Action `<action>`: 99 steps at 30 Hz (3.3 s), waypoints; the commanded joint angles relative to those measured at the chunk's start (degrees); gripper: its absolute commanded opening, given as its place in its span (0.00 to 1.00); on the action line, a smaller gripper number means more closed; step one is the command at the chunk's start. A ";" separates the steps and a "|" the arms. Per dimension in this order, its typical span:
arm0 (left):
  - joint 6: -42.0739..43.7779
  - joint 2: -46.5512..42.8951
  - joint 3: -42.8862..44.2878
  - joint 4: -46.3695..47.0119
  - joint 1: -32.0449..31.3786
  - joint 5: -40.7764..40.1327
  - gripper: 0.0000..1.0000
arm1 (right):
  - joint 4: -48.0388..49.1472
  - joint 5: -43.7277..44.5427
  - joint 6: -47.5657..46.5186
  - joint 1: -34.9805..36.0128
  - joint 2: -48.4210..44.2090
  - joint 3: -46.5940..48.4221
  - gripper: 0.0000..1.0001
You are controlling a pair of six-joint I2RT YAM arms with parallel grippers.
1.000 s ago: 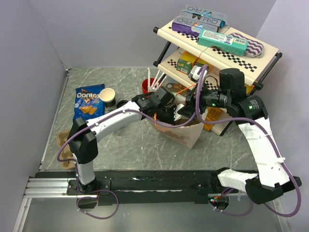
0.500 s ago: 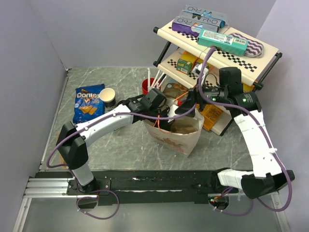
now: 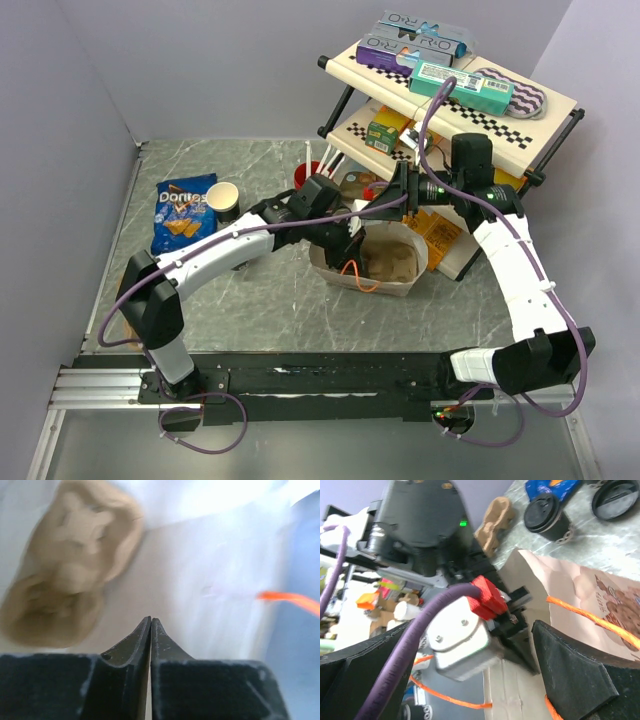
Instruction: Pack the takeout coffee
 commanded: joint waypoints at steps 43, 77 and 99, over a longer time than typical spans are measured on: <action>22.56 9.36 22.62 -21.53 -7.95 -58.86 0.01 | -8.05 18.62 -12.13 -3.54 0.07 8.30 1.00; 28.53 -8.90 13.15 -16.62 -5.94 -49.84 0.01 | -4.01 4.82 -6.85 -4.51 3.42 10.68 1.00; 40.85 -25.21 -7.36 -0.89 -0.49 -13.61 0.99 | -8.22 3.94 -11.85 -4.60 5.09 9.27 0.99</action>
